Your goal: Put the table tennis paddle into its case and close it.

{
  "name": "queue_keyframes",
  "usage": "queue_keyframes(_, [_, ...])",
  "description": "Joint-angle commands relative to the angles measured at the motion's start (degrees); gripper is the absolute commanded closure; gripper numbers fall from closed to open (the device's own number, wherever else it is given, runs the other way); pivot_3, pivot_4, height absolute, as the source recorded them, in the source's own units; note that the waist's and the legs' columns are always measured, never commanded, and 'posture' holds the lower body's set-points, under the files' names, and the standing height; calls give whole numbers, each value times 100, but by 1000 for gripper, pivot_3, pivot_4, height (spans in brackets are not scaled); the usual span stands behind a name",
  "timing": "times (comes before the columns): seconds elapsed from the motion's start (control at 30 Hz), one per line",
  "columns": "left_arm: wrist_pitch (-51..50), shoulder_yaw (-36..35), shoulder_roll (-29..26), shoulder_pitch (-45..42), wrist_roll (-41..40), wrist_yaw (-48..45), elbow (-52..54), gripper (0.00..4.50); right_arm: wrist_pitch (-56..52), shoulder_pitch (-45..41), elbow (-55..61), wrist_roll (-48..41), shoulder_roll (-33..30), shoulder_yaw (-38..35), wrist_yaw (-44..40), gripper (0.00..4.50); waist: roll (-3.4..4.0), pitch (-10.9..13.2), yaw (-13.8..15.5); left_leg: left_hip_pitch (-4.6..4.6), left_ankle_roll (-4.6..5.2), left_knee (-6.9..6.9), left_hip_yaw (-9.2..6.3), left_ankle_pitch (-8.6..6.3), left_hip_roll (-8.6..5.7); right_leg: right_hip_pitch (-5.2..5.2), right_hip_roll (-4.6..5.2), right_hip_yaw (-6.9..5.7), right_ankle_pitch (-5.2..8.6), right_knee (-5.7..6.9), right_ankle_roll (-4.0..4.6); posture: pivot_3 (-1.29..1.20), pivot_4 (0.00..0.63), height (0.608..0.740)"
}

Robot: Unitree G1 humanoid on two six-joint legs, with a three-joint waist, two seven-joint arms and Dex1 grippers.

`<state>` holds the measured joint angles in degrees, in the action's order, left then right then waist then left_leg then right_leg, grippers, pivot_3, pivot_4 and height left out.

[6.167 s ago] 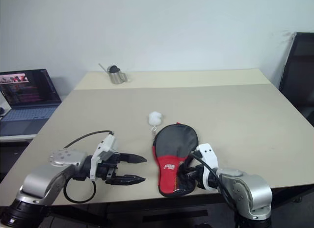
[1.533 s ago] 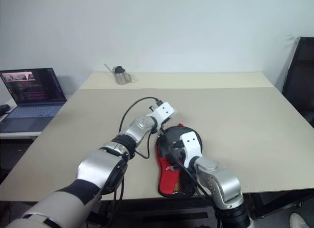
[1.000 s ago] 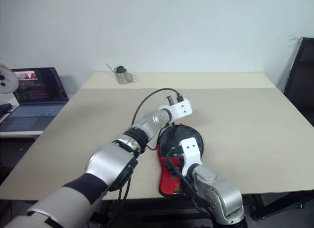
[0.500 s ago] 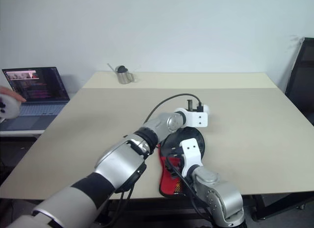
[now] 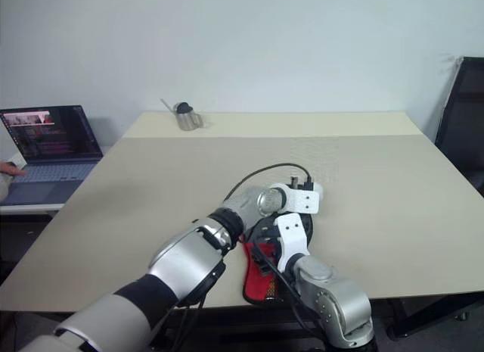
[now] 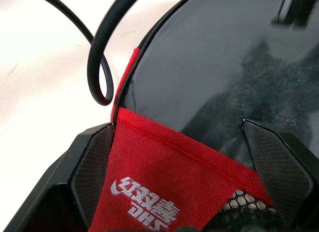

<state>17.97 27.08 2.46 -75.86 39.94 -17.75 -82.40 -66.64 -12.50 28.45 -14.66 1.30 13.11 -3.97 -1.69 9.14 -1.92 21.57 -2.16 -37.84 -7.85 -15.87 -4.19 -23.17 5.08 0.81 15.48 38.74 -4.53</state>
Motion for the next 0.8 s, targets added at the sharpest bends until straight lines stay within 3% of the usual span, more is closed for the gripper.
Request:
queue_keyframes(0.03, [191,-19,-55,-138,-54,-49,260,1618,-461,155,-773,-53,-22,178,-106,0,0,-2,-6,-3,0,0,0,0,0,2,0,0,0,1,0,0,150,740])
queue_keyframes(0.4, [461,-284,-436,-218,-340,-321,313,1618,-259,-265,-1218,-11,-93,153,-335,0,3,-1,-87,-91,0,13,10,0,36,94,-17,-3,2,-17,-4,0,150,740])
queue_keyframes(0.57, [696,-854,-757,-313,-932,-559,419,50,-162,-452,-1365,4,-148,54,-440,0,4,0,-120,-89,-1,12,12,0,70,91,-26,-5,2,-16,-5,0,150,740])
queue_keyframes(0.8, [1024,-1693,-1288,-84,-2047,-2233,672,50,-127,-582,-1013,-217,-249,-336,-709,0,7,1,-122,-84,-1,12,11,0,69,90,-28,-9,2,-20,-4,0,150,740])
